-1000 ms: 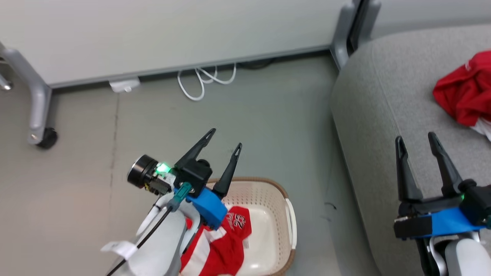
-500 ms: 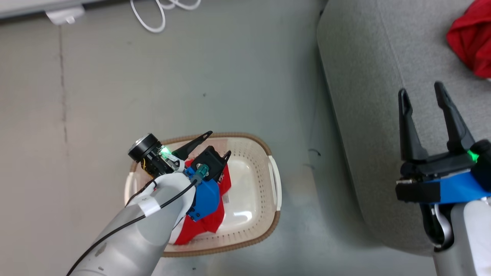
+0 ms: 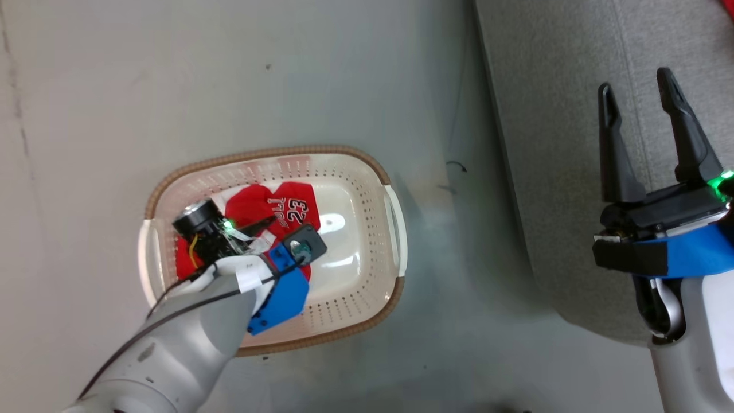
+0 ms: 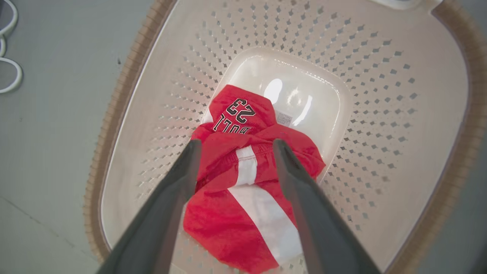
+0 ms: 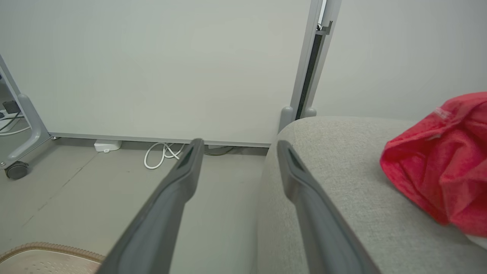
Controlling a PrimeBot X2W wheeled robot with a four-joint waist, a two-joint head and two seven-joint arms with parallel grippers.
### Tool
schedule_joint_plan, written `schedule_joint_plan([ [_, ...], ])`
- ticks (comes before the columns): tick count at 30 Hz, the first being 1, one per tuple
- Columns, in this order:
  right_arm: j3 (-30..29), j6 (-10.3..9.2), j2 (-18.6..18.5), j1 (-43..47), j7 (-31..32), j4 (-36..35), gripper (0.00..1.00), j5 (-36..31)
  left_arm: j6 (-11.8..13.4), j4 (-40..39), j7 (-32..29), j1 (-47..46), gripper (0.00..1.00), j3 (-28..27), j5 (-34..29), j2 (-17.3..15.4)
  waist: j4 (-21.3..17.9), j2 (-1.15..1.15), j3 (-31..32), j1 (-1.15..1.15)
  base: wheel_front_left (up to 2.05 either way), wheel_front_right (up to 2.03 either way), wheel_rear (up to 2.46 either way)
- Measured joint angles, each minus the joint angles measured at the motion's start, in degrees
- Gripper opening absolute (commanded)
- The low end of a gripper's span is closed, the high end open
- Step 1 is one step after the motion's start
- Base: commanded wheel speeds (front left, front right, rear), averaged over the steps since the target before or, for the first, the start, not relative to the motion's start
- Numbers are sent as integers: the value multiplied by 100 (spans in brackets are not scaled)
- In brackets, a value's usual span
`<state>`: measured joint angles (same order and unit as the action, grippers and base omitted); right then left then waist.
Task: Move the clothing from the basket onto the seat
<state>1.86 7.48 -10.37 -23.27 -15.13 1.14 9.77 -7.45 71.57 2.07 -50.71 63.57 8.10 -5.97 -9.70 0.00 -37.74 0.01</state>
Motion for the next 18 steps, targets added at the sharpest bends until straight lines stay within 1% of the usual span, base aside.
schedule_joint_plan([
  [4, 25, 0, -21, -91, 0, -69, 100, 0, 0, 80, -305, -140, 100, 336, 123, -170, -65, 0, -278, 0, 0, 0, 0],
  [9, 30, 0, -93, -218, 0, -194, 100, 0, 0, 111, -597, -385, 100, 691, 247, -305, -141, 0, -622, 0, 0, 0, 0],
  [18, 54, 0, -187, -389, 0, -480, 100, 0, 0, 151, -1059, -733, 100, 925, 198, -331, -183, 0, -1222, 0, 0, 0, 0],
])
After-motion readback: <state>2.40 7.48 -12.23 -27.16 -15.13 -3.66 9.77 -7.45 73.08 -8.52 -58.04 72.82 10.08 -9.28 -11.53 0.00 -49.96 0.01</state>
